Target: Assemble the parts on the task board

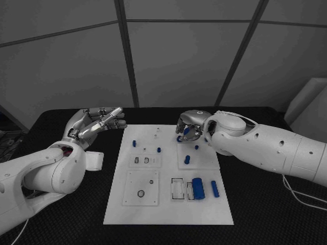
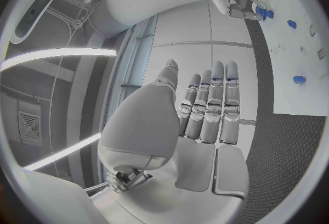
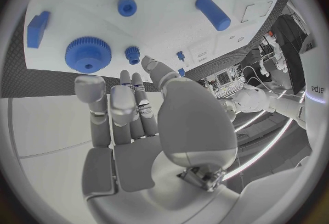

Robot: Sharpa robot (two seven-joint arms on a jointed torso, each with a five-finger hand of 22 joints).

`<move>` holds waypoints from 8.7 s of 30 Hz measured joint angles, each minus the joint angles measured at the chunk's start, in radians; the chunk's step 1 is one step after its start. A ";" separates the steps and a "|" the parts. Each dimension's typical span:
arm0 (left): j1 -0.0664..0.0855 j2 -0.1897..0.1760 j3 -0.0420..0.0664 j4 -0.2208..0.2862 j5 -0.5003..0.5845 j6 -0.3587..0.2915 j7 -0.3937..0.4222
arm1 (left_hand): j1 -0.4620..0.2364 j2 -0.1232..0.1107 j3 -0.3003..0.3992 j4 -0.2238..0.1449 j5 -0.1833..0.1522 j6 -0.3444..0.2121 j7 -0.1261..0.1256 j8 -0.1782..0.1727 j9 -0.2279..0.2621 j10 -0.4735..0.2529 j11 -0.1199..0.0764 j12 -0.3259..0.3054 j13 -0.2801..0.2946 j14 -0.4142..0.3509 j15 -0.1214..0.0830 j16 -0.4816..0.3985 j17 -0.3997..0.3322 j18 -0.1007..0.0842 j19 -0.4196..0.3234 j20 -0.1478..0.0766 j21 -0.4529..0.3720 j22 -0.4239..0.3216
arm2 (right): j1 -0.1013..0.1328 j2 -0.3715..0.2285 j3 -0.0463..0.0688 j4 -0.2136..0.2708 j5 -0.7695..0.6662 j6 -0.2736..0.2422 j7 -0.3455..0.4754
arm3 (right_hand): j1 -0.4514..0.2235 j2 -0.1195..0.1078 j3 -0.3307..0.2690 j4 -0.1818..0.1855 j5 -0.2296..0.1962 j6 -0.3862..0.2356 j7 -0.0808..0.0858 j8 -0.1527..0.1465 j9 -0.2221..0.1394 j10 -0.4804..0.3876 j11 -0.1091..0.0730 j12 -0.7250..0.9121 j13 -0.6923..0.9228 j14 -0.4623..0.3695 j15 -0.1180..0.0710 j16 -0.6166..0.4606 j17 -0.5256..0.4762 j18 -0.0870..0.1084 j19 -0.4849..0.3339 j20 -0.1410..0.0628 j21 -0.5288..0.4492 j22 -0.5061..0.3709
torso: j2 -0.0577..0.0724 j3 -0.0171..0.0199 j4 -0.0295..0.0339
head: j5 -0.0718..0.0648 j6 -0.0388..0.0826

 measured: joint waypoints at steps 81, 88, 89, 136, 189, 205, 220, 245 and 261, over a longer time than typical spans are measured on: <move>0.001 -0.007 0.003 -0.002 0.006 0.004 -0.009 | -0.009 0.009 0.011 -0.011 -0.004 -0.004 0.003 -0.004 -0.001 -0.011 0.003 0.000 0.000 -0.004 0.004 -0.014 0.005 0.000 0.000 0.000 0.004 -0.001 | 0.000 0.098 0.000 -0.059 -0.002 -0.210 -0.021 | 0.072 0.030 0.168 -0.028 -0.023 0.081 0.006 0.012 0.018 0.135 -0.009 0.019 0.011 0.000 0.000 0.113 0.100 -0.015 0.029 -0.007 0.155 0.197 | 0.019 0.0061 0.0040 | 0.008 0.008; 0.001 -0.004 0.003 -0.003 0.008 0.004 -0.010 | -0.009 0.009 0.011 -0.011 -0.004 -0.007 0.007 -0.004 -0.001 -0.014 0.007 0.000 0.000 -0.004 0.004 -0.014 0.005 0.000 0.000 0.000 0.004 -0.001 | 0.000 0.139 0.000 -0.092 -0.002 -0.225 -0.021 | 0.072 0.030 0.171 -0.031 -0.024 0.085 0.009 0.012 0.021 0.138 -0.005 0.018 0.011 0.000 0.000 0.117 0.102 -0.015 0.029 -0.007 0.155 0.199 | 0.022 0.0043 0.0097 | 0.006 0.010; 0.001 -0.004 0.004 -0.003 0.008 0.004 -0.010 | -0.009 0.009 0.011 -0.011 -0.004 -0.007 0.007 -0.004 0.000 -0.014 0.007 0.000 0.000 -0.004 0.004 -0.014 0.005 0.000 0.000 0.000 0.004 -0.001 | 0.000 0.146 0.000 -0.097 -0.002 -0.226 -0.021 | 0.072 0.030 0.171 -0.031 -0.024 0.085 0.009 0.012 0.021 0.138 -0.005 0.018 0.011 0.000 0.000 0.117 0.102 -0.015 0.029 -0.007 0.155 0.199 | 0.022 0.0042 0.0098 | 0.007 0.010; 0.010 -0.004 0.007 0.004 0.010 0.008 -0.013 | -0.009 0.009 0.011 -0.011 -0.003 -0.007 0.007 -0.004 0.000 -0.014 0.007 0.000 0.000 -0.004 0.004 -0.018 0.006 0.000 0.000 0.000 0.004 -0.002 | 0.002 0.258 -0.001 -0.245 -0.007 -0.208 -0.020 | 0.065 0.023 0.170 -0.030 -0.030 0.084 0.009 0.011 0.019 0.138 -0.005 0.017 0.015 0.000 0.000 0.120 0.105 -0.015 0.029 -0.007 0.159 0.200 | 0.028 0.0054 0.0125 | 0.024 0.021; 0.015 -0.012 0.008 -0.008 0.011 0.028 -0.028 | -0.009 0.009 0.014 -0.014 -0.003 -0.007 0.007 -0.004 0.000 -0.018 0.011 -0.004 0.000 -0.004 0.004 -0.021 0.007 0.000 0.000 0.000 0.004 -0.003 | 0.015 -0.120 0.023 0.068 0.176 -0.186 -0.060 | -0.026 -0.080 -0.040 0.104 0.040 -0.047 0.001 0.020 0.016 0.200 -0.047 0.326 0.203 0.000 -0.018 0.191 0.179 -0.031 0.034 -0.017 0.174 0.219 | 0.026 0.0148 -0.0172 | 0.022 0.023; 0.014 -0.003 0.007 -0.021 0.011 0.041 -0.034 | -0.009 0.009 0.014 -0.014 -0.003 -0.007 0.007 -0.004 0.000 -0.021 0.007 -0.004 0.000 -0.004 0.004 -0.025 0.007 0.000 0.000 0.000 0.004 -0.003 | 0.015 -0.081 0.024 0.002 0.198 -0.079 -0.111 | 0.126 -0.057 -0.334 0.318 0.048 -0.158 0.017 0.041 0.013 0.094 -0.023 0.889 0.777 0.000 -0.011 0.318 0.359 -0.031 0.061 0.003 0.216 0.294 | 0.028 0.0147 -0.0136 | 0.019 0.012; 0.014 -0.001 0.007 -0.024 0.011 0.044 -0.036 | -0.009 0.009 0.014 -0.014 -0.003 -0.011 0.011 -0.004 0.000 -0.021 0.007 -0.004 0.000 -0.004 0.004 -0.025 0.007 0.000 0.000 0.000 0.004 -0.003 | 0.015 -0.046 0.024 -0.051 0.199 -0.030 -0.128 | 0.157 -0.045 -0.339 0.355 0.057 -0.162 0.020 0.062 0.013 0.126 -0.021 1.030 0.928 -0.004 -0.007 0.337 0.358 -0.047 0.076 0.003 0.233 0.330 | 0.028 0.0146 -0.0129 | 0.019 0.007; 0.014 0.000 0.007 -0.025 0.011 0.045 -0.039 | -0.013 0.013 0.014 -0.014 -0.003 -0.011 0.011 -0.004 0.000 -0.021 0.007 -0.004 0.000 -0.004 0.004 -0.025 0.008 0.000 0.000 0.000 0.004 -0.003 | 0.017 -0.034 0.026 -0.059 0.203 0.022 -0.131 | 0.185 0.013 -0.313 0.343 0.067 -0.094 0.011 0.117 0.023 0.192 -0.027 1.172 1.082 -0.004 -0.007 0.352 0.358 -0.046 0.093 0.000 0.254 0.368 | 0.027 0.0152 -0.0142 | 0.020 0.000; 0.014 0.000 0.007 -0.025 0.011 0.045 -0.042 | -0.013 0.013 0.017 -0.017 -0.003 -0.011 0.011 -0.004 -0.001 -0.025 0.011 -0.004 0.000 -0.004 0.004 -0.030 0.009 0.000 0.000 0.000 0.004 -0.003 | 0.014 -0.034 0.023 -0.041 0.181 -0.039 -0.133 | 0.198 0.046 -0.262 0.322 0.040 -0.039 0.002 0.139 0.025 0.246 -0.048 1.244 1.172 -0.004 -0.015 0.361 0.358 -0.062 0.112 -0.013 0.271 0.402 | 0.027 0.0158 -0.0143 | 0.021 0.001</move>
